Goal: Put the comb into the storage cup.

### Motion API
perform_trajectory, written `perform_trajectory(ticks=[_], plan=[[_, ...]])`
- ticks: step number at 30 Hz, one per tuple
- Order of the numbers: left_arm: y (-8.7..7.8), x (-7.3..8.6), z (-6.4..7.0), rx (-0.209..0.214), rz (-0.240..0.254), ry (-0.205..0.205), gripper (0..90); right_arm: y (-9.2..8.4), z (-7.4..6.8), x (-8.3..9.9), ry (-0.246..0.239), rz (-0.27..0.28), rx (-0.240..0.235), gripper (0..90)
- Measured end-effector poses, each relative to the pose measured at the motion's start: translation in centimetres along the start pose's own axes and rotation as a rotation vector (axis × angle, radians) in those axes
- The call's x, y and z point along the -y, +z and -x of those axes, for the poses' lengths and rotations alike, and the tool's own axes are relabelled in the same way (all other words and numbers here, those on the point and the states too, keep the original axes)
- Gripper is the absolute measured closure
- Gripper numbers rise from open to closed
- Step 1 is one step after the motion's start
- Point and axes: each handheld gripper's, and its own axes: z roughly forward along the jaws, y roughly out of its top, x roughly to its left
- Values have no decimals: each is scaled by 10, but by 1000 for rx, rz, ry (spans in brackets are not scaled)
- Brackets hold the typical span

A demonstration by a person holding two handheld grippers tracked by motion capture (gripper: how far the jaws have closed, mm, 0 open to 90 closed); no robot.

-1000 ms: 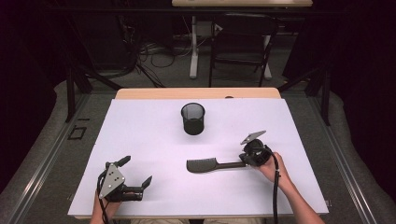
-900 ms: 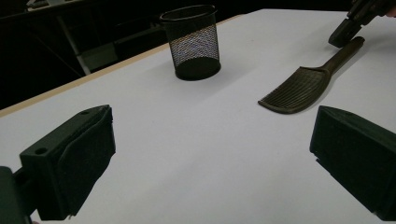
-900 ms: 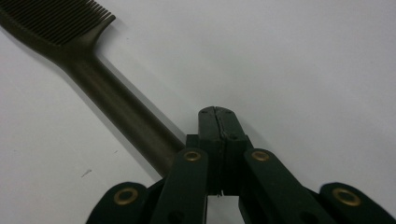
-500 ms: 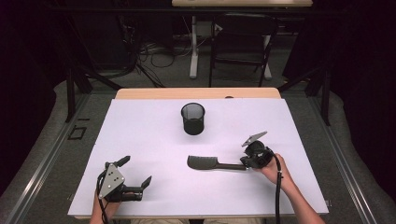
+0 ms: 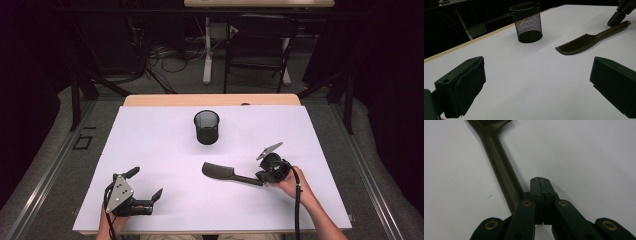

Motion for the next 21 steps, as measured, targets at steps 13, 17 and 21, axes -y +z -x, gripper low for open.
perform_trajectory(ticks=[13,17,21], plan=[[0,0,0,-1,1,-2,3,1,-6,-1,-21,-31,-28,900],[0,0,0,0,2,-1,3,1,-7,-2,-24,-37,-30,900],[0,0,0,-2,1,-2,3,-2,-6,-2,-15,-21,-18,828]])
